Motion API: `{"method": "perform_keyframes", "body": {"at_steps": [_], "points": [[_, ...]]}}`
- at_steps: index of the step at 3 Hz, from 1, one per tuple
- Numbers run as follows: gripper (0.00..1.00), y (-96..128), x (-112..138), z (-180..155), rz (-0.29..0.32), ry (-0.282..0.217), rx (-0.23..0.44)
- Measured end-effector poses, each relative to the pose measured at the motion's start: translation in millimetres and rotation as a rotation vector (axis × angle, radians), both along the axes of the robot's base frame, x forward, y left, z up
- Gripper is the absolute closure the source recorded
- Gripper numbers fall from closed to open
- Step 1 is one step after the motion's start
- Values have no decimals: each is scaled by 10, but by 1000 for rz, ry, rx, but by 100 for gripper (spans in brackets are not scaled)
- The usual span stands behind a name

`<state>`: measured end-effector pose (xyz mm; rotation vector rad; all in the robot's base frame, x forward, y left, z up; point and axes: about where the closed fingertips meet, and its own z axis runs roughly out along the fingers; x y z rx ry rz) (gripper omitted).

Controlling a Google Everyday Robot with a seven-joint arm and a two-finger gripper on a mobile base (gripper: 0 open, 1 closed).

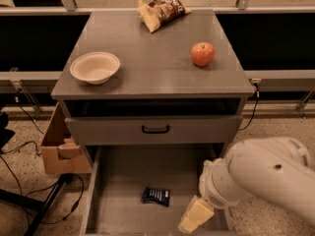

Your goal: Pick rxbar blueberry from middle drawer and place on counter

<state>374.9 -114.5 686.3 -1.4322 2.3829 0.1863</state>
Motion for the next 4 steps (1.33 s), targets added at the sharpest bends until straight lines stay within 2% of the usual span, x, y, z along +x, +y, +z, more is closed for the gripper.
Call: {"method": "perform_keyframes", "body": {"at_steps": [1,2,3,4], "points": [[0,20,96,-131,-38,-38,21],[0,20,113,-127,-38,-44,13],[0,67,181,-448,-43,-29,32],[0,204,466,-1037,-53,-47,126]]}}
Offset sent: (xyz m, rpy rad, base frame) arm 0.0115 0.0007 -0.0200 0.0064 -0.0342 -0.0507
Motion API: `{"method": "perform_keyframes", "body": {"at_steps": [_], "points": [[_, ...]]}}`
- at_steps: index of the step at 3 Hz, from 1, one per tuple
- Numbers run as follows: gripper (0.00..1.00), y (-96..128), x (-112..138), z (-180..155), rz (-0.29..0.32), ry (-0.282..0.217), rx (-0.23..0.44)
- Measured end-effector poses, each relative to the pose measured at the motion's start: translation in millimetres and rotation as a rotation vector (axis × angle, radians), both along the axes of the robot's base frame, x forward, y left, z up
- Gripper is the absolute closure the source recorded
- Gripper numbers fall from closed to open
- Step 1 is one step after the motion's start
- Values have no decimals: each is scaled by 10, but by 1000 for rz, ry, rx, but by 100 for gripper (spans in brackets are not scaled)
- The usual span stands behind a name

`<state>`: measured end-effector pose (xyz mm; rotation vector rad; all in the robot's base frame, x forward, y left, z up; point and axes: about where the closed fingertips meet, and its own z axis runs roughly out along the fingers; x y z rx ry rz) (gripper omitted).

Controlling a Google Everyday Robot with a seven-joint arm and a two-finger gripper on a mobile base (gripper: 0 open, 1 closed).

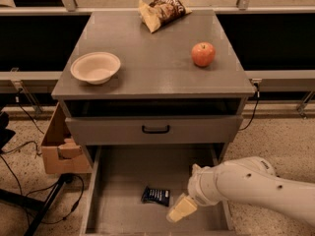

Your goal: Pick rxbar blueberry from middle drawer and place on counter

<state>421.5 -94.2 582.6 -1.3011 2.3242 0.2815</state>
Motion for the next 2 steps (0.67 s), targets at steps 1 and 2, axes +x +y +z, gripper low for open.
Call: {"method": "perform_keyframes", "body": {"at_steps": [1,2], "points": [[0,157,373,-433,3,-40,90],[0,401,727,-760,33,-55,146]]}}
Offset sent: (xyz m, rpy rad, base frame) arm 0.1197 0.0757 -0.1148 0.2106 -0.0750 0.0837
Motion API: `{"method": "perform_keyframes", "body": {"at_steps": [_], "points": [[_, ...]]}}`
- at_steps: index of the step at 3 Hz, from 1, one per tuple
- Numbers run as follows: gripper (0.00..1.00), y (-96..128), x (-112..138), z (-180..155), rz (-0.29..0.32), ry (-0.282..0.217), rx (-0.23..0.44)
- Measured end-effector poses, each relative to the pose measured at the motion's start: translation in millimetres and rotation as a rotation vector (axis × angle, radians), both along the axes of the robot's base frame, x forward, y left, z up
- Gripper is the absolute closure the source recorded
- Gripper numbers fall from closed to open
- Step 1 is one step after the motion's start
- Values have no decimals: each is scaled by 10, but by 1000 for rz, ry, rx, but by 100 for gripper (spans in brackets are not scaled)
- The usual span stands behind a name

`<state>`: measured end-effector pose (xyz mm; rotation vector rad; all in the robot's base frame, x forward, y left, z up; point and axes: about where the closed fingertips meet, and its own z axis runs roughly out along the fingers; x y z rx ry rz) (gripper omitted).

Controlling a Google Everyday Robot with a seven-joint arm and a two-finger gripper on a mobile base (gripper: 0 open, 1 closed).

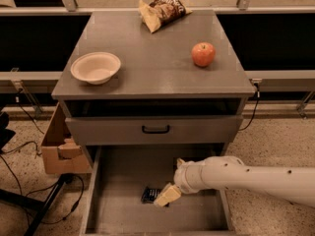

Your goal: Pick rxbar blueberry from middle drawer and place on counter

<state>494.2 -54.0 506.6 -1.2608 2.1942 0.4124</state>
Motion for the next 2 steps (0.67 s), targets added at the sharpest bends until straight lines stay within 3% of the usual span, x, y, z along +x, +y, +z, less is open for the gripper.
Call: {"method": "perform_keyframes", "body": {"at_steps": [1,2], "points": [[0,262,149,-417,33,10,8],[0,628,188,-876,103,39,10]]}}
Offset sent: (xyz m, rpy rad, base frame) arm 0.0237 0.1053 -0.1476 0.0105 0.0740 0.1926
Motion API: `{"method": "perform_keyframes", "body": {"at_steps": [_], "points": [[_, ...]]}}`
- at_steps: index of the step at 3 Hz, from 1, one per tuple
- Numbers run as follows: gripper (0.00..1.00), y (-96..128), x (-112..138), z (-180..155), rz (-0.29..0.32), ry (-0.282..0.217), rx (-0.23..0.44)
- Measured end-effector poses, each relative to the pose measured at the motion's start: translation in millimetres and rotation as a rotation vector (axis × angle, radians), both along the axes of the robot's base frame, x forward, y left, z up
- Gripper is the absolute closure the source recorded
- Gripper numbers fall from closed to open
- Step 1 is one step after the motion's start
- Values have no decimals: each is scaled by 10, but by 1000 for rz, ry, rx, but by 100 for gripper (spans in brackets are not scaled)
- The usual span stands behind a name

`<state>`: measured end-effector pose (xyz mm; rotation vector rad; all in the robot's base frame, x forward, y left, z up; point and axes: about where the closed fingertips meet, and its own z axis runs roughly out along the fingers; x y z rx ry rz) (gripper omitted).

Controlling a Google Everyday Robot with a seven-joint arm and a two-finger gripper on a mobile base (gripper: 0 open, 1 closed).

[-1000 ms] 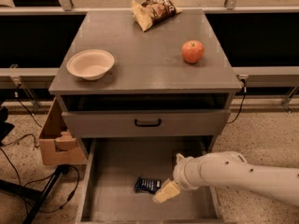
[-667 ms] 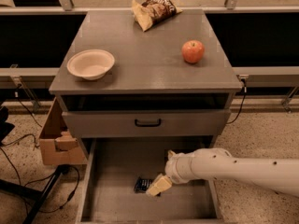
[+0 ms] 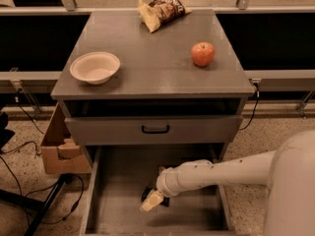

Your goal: Pick rxbar blueberry from middle drawer and place on counter

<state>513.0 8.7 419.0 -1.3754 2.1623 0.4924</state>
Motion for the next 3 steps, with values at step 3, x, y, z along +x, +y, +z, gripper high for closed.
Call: {"method": "perform_keyframes", "body": {"at_steps": [3], "points": [[14,-22,-83,-801,167,73,-157]]}}
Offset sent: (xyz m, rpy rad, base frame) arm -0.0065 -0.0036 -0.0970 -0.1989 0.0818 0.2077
